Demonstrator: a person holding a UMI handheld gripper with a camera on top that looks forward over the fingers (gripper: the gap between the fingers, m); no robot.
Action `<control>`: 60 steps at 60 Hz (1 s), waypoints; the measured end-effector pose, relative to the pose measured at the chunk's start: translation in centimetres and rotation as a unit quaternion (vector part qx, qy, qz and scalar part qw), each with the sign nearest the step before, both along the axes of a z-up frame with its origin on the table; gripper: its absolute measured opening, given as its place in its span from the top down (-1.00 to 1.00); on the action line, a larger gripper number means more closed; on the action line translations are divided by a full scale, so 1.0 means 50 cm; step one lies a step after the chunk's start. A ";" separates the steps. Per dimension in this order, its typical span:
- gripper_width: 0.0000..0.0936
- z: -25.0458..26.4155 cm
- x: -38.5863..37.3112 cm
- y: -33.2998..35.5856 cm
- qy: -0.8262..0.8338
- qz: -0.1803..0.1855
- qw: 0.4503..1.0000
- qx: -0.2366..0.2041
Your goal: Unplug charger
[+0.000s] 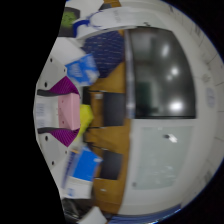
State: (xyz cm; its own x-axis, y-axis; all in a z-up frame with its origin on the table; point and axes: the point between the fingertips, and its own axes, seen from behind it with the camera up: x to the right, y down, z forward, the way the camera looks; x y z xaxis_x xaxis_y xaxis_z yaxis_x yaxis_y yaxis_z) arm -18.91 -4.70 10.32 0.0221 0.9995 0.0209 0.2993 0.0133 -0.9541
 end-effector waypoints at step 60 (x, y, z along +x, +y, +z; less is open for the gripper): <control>-0.84 -0.042 0.170 0.483 -0.225 -0.026 0.974 0.027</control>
State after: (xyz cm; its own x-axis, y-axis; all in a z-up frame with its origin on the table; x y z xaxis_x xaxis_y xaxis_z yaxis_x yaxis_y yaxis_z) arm -10.41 19.47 8.21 0.0496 0.9945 0.0924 0.6890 0.0329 -0.7241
